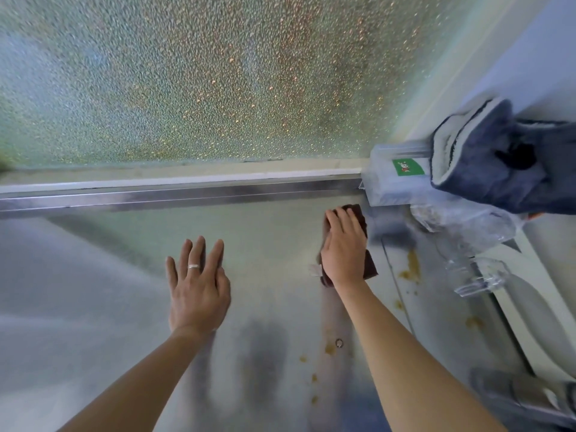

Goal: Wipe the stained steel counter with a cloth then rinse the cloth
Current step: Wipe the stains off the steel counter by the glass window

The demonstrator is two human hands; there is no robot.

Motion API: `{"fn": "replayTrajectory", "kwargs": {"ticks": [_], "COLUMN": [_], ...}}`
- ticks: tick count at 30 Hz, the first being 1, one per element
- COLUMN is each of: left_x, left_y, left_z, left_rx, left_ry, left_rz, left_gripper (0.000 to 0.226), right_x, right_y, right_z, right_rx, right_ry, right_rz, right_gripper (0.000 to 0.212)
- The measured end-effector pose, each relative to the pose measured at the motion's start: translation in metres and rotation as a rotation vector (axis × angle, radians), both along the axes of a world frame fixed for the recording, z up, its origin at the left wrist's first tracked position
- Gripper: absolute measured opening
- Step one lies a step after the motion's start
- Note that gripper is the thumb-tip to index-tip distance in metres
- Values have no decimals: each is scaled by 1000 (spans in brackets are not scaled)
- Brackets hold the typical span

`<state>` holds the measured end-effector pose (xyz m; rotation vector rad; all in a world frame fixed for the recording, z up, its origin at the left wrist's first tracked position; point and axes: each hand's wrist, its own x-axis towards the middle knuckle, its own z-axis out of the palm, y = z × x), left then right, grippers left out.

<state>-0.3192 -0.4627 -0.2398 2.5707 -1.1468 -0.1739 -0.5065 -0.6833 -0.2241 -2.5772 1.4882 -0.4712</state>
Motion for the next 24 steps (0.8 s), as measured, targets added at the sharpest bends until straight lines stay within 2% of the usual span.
{"fn": "replayTrajectory", "kwargs": {"ticks": [4,7,10,13,16,19,22,24], "left_x": [-3,-9,-26,-66,-100,-103,-101,-102], "left_y": [1,2,-6,-22,-31,-30,-30,-32], "left_z": [5,12,18,24,22,15,13,13], "left_rx": [-3,-15,-62,-63,-18,15,19,12], "left_ry": [4,-60,-87,-20,-32,-81,-78,-77], "left_rz": [-31,-193,-320,-358,-359,-353,-348,-348], "left_gripper": [55,55,50,49,52,54,54,55], "right_x": [-31,-58,-78,-88,-105,-131,-146,-147], "right_y": [33,59,83,96,83,68,65,58], "right_z": [8,12,12,17,24,23,9,1], "right_rx": [59,110,137,219,99,-64,46,99], "right_ry": [-158,-248,-164,-248,-340,-309,-184,-117], "right_rz": [-96,-154,-70,77,129,-167,-514,-553], "right_gripper": [58,60,46,40,37,34,54,62]}}
